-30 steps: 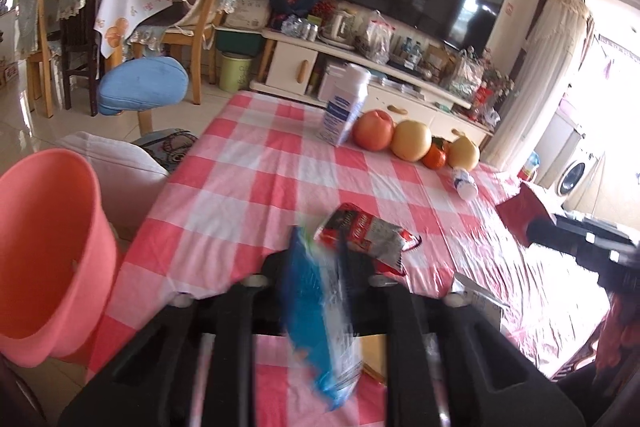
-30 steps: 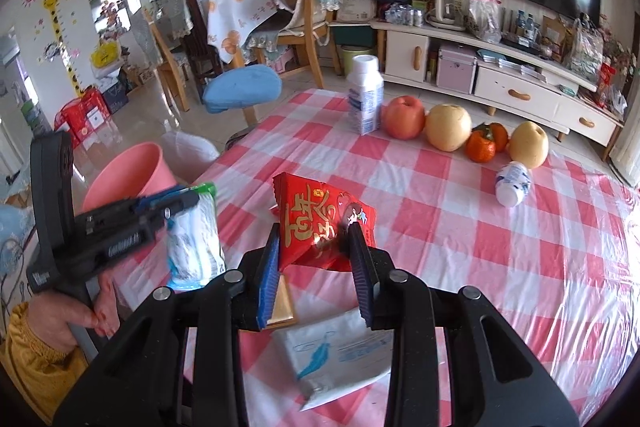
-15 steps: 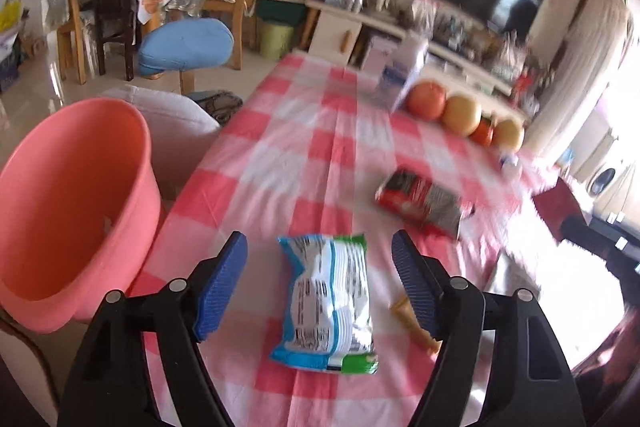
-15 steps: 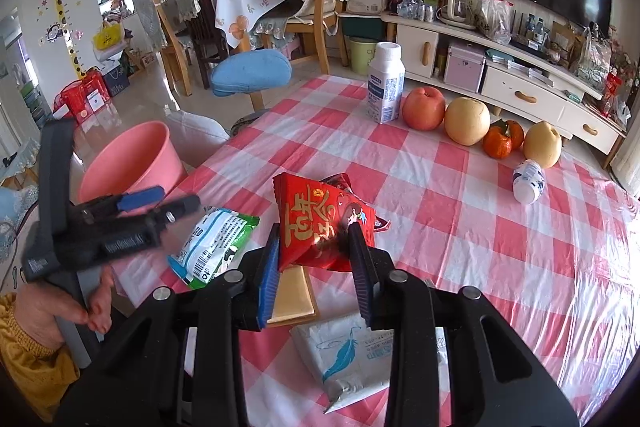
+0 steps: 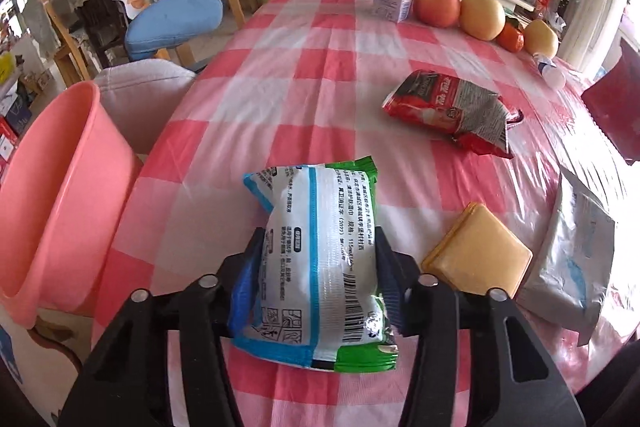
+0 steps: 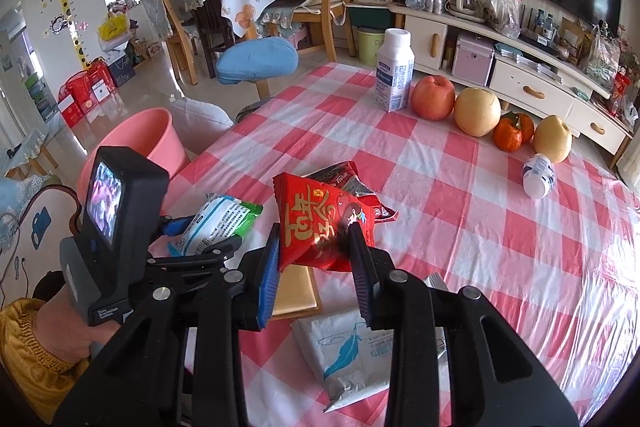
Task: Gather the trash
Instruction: 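Lift the red packet with the right gripper while the left gripper lifts the blue-white packet, then carry both packets over the pink bucket and open both grippers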
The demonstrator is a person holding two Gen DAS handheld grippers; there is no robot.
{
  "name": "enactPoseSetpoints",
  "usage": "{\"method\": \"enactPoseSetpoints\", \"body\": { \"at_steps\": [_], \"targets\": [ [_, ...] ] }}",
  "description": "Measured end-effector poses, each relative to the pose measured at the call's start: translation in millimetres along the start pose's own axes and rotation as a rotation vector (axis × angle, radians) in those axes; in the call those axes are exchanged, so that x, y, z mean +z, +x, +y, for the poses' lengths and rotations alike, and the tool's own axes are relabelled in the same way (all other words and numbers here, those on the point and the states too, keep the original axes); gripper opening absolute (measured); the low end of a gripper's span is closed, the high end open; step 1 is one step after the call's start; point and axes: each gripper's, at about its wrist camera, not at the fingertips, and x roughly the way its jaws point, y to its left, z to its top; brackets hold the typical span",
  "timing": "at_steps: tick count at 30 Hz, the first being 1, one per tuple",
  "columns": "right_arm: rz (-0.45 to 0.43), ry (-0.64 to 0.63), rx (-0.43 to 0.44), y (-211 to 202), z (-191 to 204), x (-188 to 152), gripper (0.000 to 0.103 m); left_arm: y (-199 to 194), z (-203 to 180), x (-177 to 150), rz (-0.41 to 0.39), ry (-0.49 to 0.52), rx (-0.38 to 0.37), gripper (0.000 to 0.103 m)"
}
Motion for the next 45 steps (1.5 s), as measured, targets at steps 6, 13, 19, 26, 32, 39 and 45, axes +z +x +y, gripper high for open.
{"method": "enactPoseSetpoints", "body": {
  "at_steps": [6,13,19,26,32,39,45],
  "targets": [
    [-0.005,-0.004,0.007,0,3,0,0.034,-5,10,4,-0.016,-0.043,-0.053,0.042],
    [-0.013,-0.041,0.026,1,22,3,0.034,-29,28,13,-0.099,-0.116,-0.112,0.042],
    [-0.031,-0.092,0.057,4,50,12,0.034,-53,62,21,-0.195,-0.212,-0.117,0.042],
    [-0.054,-0.154,0.129,14,98,32,0.034,-73,124,24,-0.288,-0.386,-0.052,0.042],
    [-0.077,-0.223,0.228,32,157,60,0.034,-72,190,23,-0.318,-0.544,0.062,0.042],
    [-0.079,-0.277,0.330,69,221,95,0.034,-59,264,11,-0.302,-0.775,0.086,0.042],
    [-0.041,-0.272,0.327,111,248,113,0.046,-54,287,2,-0.322,-0.850,0.153,0.071]
  ]
}}
